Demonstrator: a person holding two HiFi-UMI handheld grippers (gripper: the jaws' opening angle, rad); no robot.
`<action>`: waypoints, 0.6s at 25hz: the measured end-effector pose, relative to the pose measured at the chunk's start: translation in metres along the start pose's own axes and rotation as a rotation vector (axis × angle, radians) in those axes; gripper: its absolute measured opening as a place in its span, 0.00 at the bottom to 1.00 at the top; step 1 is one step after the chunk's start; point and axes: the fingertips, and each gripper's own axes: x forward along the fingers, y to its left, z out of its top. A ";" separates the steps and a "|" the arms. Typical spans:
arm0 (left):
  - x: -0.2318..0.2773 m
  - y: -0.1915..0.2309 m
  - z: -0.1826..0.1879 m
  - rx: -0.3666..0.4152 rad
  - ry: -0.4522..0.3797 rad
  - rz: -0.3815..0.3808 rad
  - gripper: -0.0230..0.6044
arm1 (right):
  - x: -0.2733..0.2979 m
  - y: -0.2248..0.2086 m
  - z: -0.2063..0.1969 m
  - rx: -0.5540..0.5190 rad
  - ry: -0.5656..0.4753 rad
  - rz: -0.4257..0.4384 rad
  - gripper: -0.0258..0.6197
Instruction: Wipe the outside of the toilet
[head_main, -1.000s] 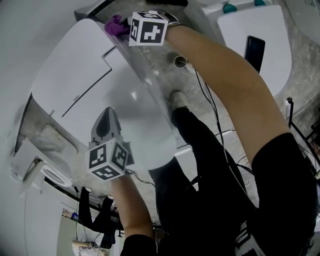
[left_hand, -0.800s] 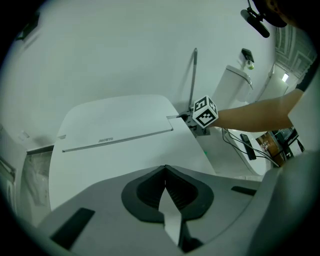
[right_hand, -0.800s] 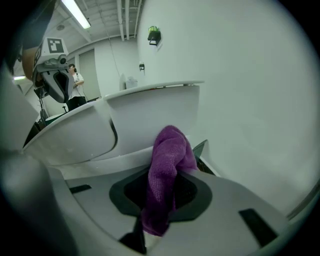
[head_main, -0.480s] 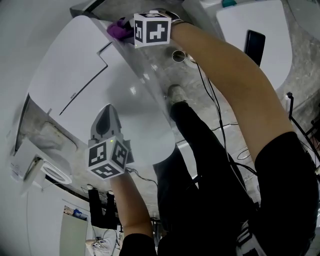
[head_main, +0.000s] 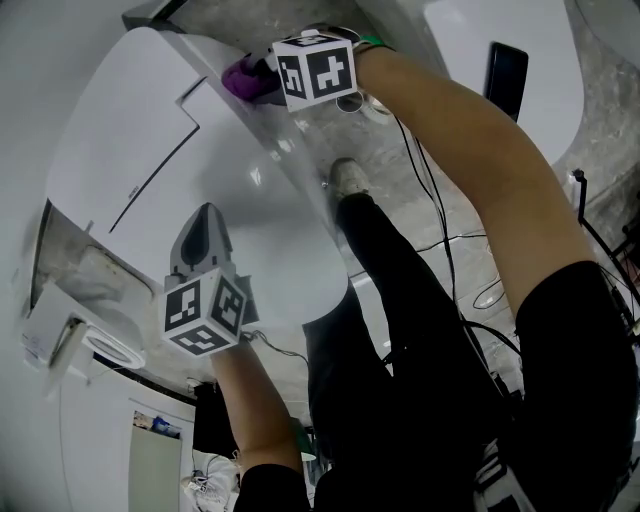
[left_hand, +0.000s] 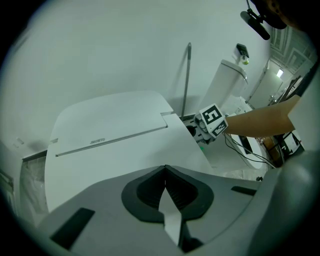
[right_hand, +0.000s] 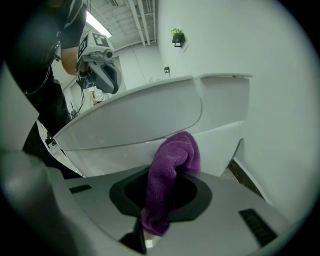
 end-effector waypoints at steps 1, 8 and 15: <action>0.000 -0.001 0.000 0.002 0.002 -0.003 0.05 | 0.000 0.006 0.000 -0.005 0.000 0.006 0.16; -0.002 -0.013 -0.005 0.037 0.001 -0.039 0.05 | 0.001 0.050 -0.003 -0.024 -0.010 0.002 0.16; -0.015 -0.025 -0.026 0.089 -0.004 -0.076 0.05 | 0.006 0.094 -0.006 0.012 -0.015 -0.034 0.16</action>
